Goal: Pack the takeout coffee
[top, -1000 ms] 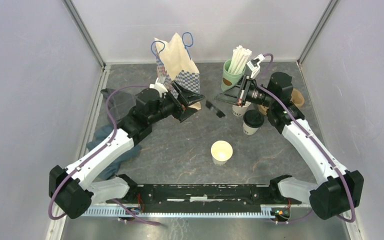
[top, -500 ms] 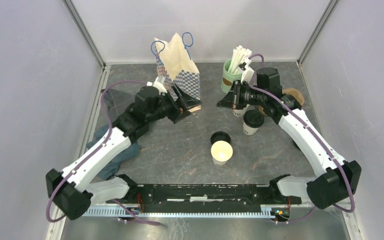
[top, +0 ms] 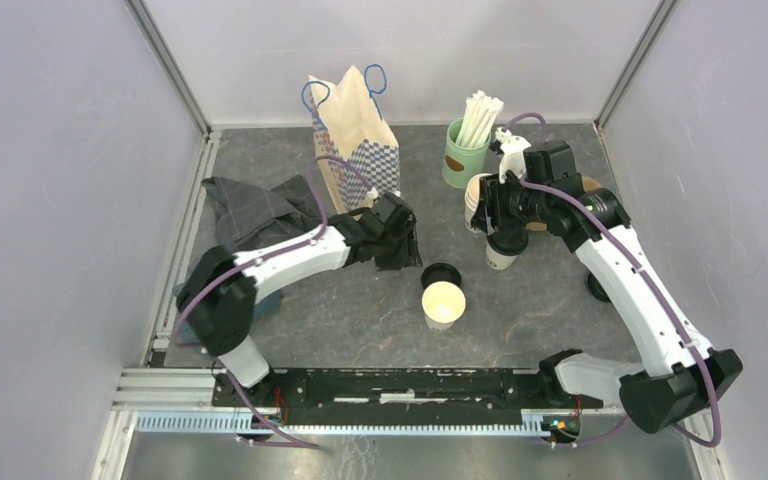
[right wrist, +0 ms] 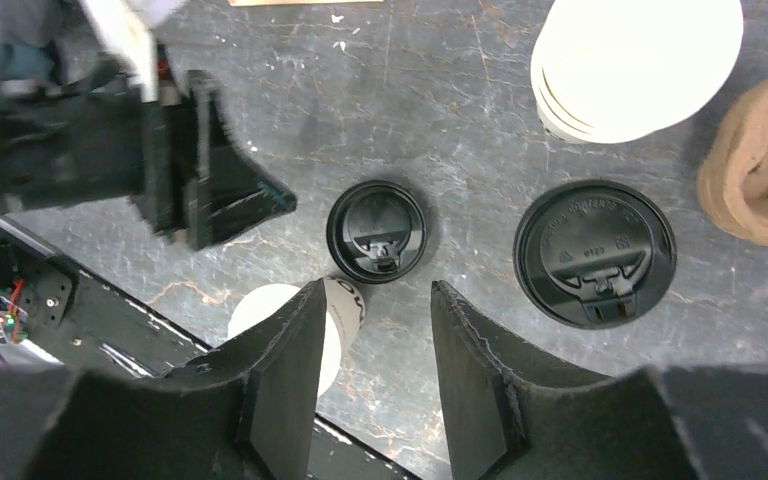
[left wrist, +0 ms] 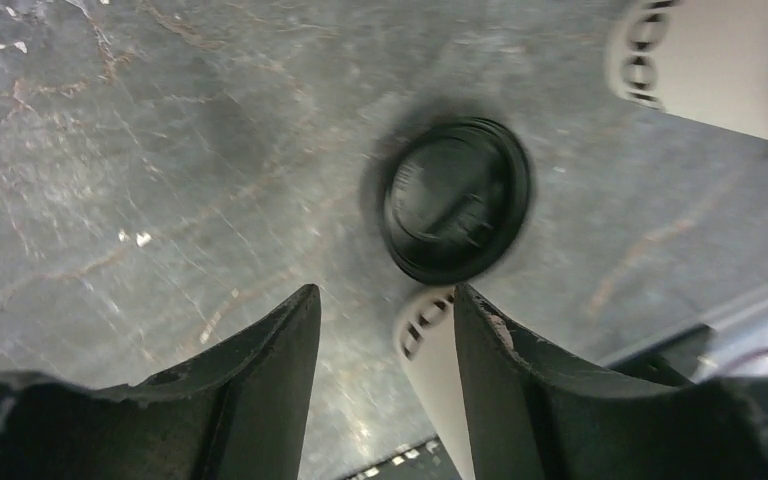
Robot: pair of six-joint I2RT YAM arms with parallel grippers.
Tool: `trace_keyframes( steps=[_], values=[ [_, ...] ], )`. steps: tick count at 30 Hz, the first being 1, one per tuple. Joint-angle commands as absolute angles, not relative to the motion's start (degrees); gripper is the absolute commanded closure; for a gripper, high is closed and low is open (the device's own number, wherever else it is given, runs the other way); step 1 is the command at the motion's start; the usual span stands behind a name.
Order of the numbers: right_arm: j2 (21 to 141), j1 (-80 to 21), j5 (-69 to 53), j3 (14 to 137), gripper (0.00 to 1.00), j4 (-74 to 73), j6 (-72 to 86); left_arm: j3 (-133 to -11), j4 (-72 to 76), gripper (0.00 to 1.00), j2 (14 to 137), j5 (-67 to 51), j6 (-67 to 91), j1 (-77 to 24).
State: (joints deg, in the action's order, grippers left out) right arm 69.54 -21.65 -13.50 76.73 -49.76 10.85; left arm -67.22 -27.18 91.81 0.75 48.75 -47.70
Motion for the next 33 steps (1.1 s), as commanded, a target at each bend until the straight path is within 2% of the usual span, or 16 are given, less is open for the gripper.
trace_keyframes(
  steps=[1, 10, 17, 23, 33],
  values=[
    [67.21, -21.7, -10.3, 76.14, 0.5, -51.81, 8.72, -71.16, -23.31, 0.43, 99.56, 3.78, 44.15, -48.41],
    [67.42, -21.67, -11.45, 75.7, 0.47, -51.48, 8.18, -73.77, -20.57, 0.44, 106.97, 3.38, 43.22, -50.69],
    [67.49, -21.63, -12.2, 75.36, 0.47, -50.72, 8.39, -74.19, -21.72, 0.55, 109.25, 4.47, 43.24, -51.58],
    [67.19, -21.64, -12.5, 74.92, 0.47, -50.18, 8.53, -74.07, -22.94, 0.6, 110.31, 5.6, 42.98, -51.75],
    [66.43, -21.64, -12.25, 75.32, 0.47, -49.48, 8.99, -73.27, -22.22, 0.96, 108.07, 5.27, 42.98, -51.76]
  ],
)
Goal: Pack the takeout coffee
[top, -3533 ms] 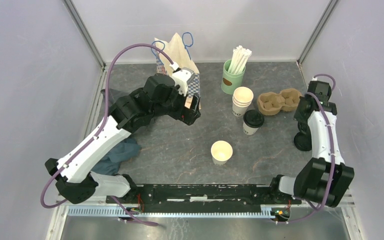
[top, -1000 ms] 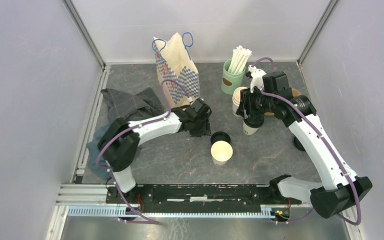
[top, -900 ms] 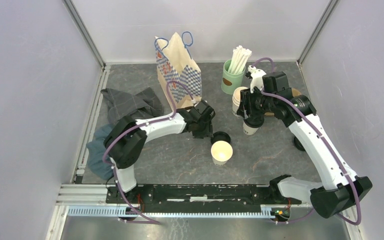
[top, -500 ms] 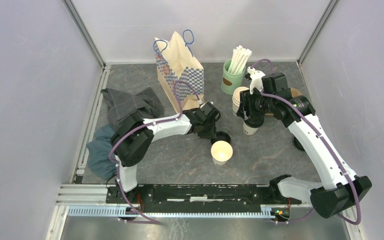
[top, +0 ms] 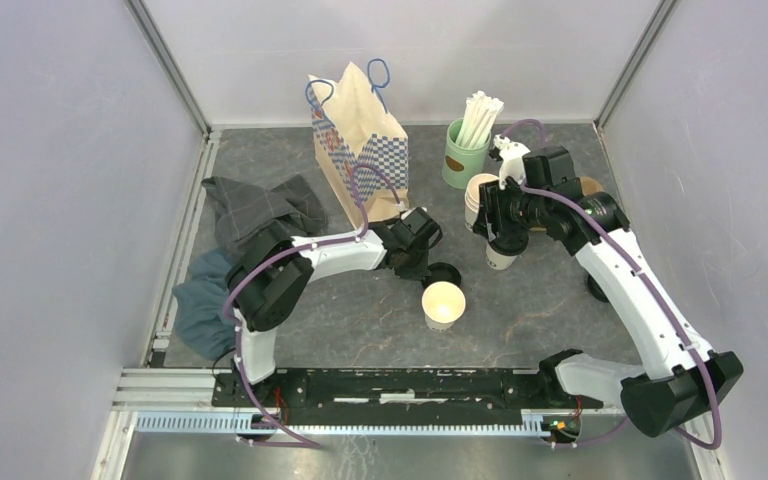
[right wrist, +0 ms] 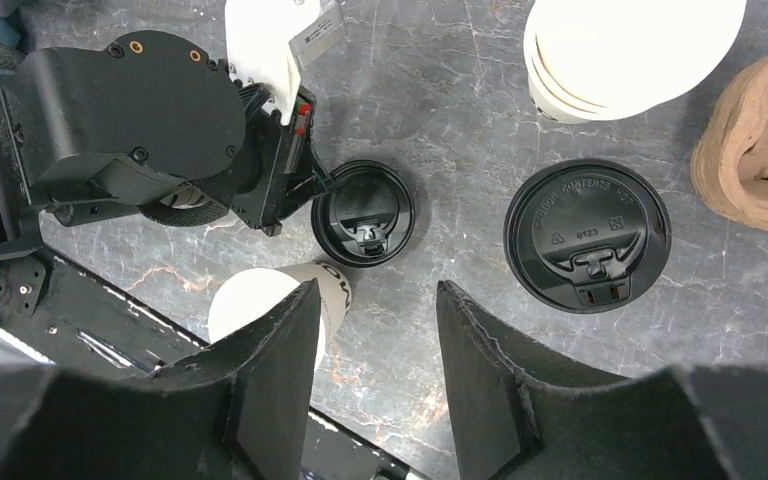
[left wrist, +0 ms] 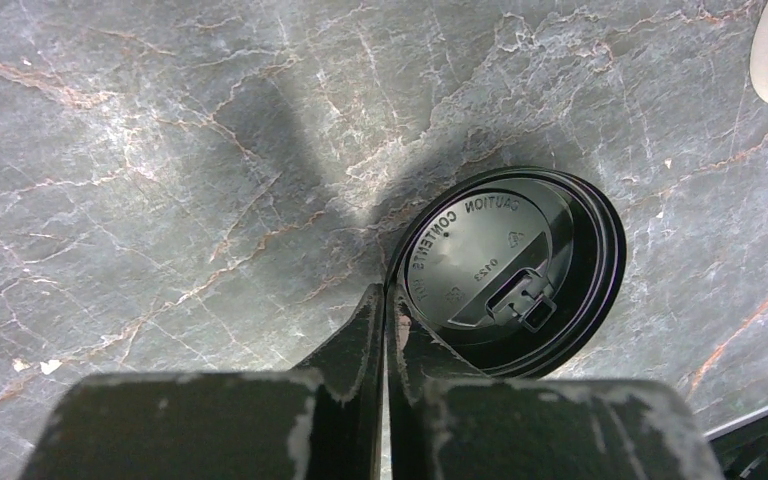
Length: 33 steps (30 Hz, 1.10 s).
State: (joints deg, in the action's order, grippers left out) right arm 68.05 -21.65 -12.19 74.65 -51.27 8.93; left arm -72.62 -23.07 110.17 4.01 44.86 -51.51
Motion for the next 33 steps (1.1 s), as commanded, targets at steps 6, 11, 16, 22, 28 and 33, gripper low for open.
trace_keyframes(
  steps=[6, 11, 16, 22, 28, 33],
  values=[
    [66.05, -21.65, -11.41, 76.81, 0.45, -49.71, 9.02, -75.15, -23.48, 0.98, 104.31, 6.66, 42.89, -51.56],
    [66.25, -21.68, -9.24, 81.47, 0.41, -51.89, 7.56, -78.69, -26.68, 0.98, 96.09, 6.39, 44.55, -49.42],
    [68.38, -21.68, -12.7, 89.75, 0.31, -53.8, 7.13, -83.38, -26.97, 0.98, 86.18, 0.8, 48.59, -45.03],
    [68.49, -21.7, -26.84, 98.58, 0.14, -45.98, 13.14, -76.49, -12.44, 0.98, 74.32, -15.43, 63.17, -34.53],
    [63.25, -21.67, -44.69, 86.4, 0.02, -12.93, 29.65, -65.11, 25.79, 0.98, 71.69, -31.36, 87.26, -30.33],
    [64.26, -21.86, -51.61, 79.87, 0.02, 11.64, 48.21, -63.86, 47.71, 0.98, 74.11, -36.62, 94.59, -30.32]
  ],
)
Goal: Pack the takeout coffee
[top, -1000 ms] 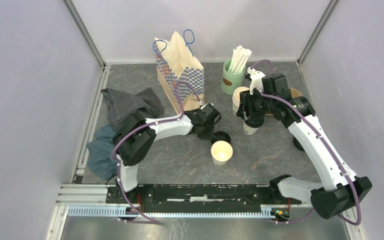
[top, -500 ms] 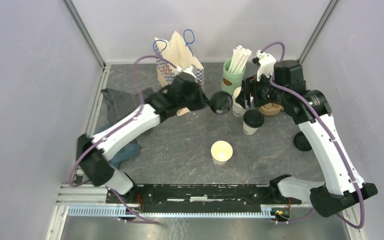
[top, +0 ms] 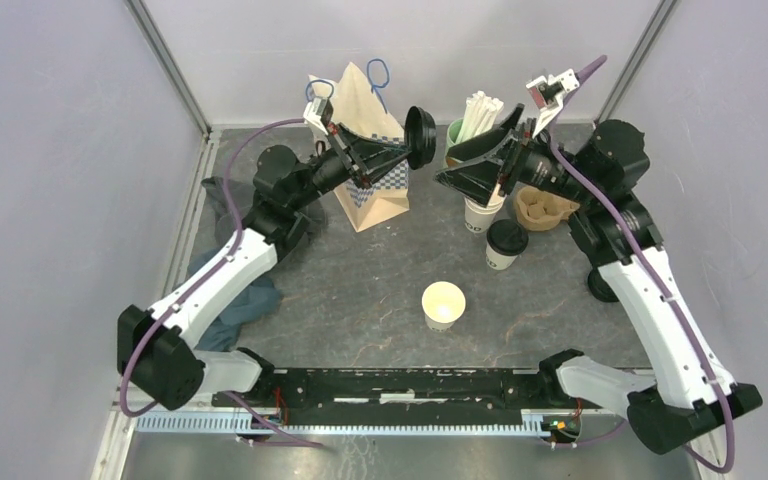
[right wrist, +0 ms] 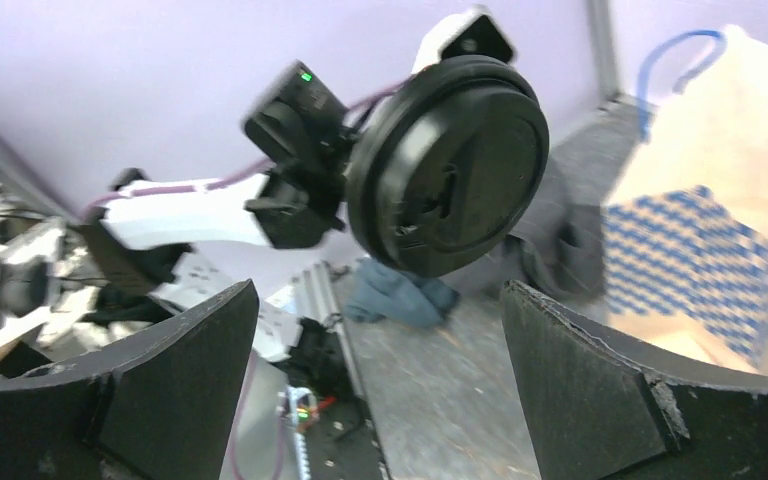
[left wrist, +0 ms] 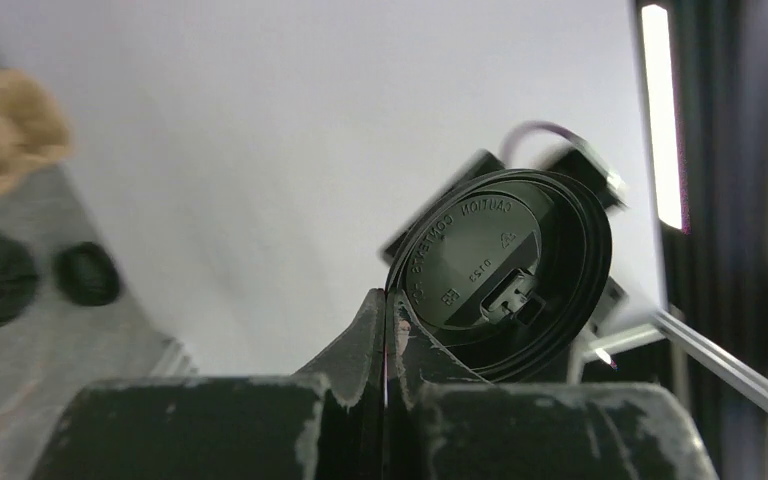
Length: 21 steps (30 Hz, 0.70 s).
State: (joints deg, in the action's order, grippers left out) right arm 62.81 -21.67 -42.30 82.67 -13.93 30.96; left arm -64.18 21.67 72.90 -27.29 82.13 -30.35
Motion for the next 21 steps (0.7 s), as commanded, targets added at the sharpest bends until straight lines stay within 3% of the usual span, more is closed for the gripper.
trace_keyframes(
  steps=[1, 8, 21],
  values=[
    [64.61, -21.87, -52.09, 80.07, 0.02, 13.17, 49.59, -63.54, 50.72, 0.98, 74.54, -37.06, 95.9, -30.32],
    [65.66, -22.73, -51.93, 78.14, 0.02, 21.18, 58.11, -61.86, 66.19, 0.98, 78.2, -37.11, 104.31, -30.32],
    [69.66, -26.59, -47.9, 83.6, 0.02, 14.36, 54.81, -61.26, 64.44, 0.98, 79.47, -39.13, 103.29, -30.32]
  ],
)
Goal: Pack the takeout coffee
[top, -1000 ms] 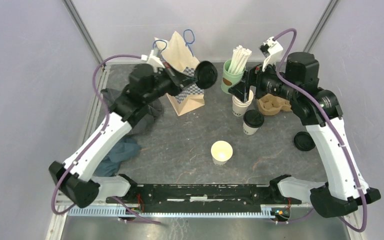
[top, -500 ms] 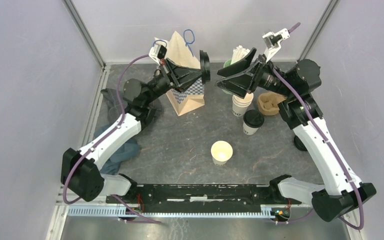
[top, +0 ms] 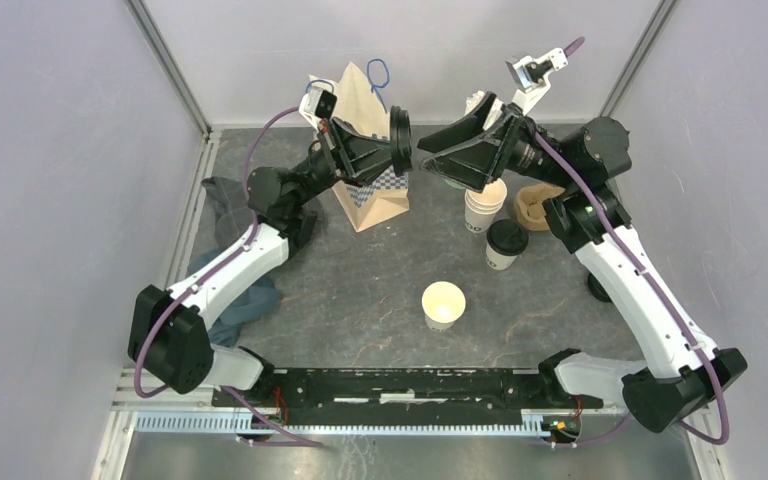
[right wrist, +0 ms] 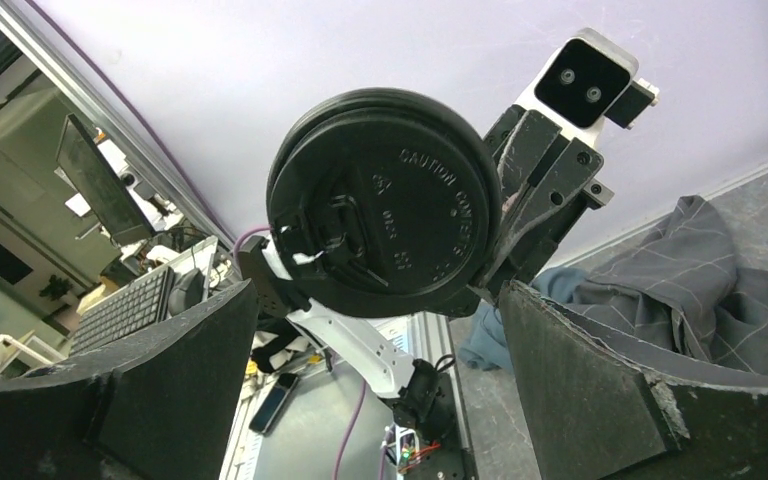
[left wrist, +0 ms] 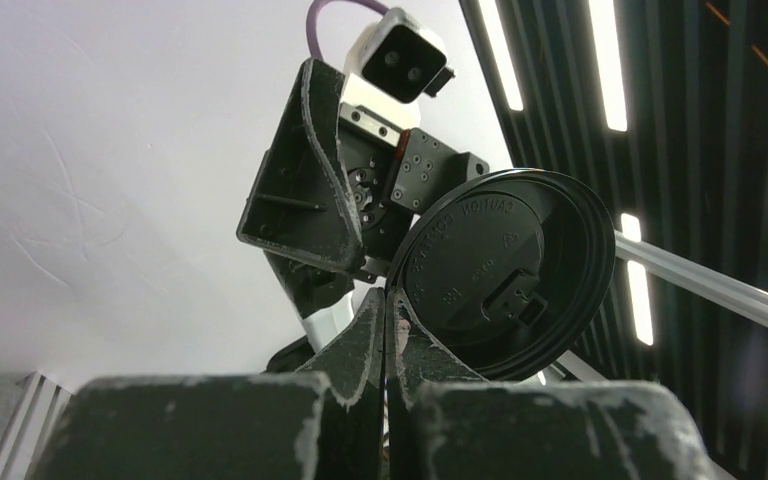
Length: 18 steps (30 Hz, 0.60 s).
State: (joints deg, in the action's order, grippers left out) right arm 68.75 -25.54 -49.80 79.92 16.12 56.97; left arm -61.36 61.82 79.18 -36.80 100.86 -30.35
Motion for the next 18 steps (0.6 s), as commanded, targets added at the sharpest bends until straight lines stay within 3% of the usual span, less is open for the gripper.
trace_keyframes(
  steps=[1, 18],
  values=[
    [69.99, -26.87, -47.45, 84.26, 0.02, 13.56, 53.93, -61.19, 64.43, 0.98, 79.46, -39.26, 103.27, -30.33],
    [71.81, -28.51, -45.79, 86.75, 0.02, 9.35, 50.15, -59.88, 61.09, 0.98, 79.19, -39.46, 101.6, -30.37]
  ],
)
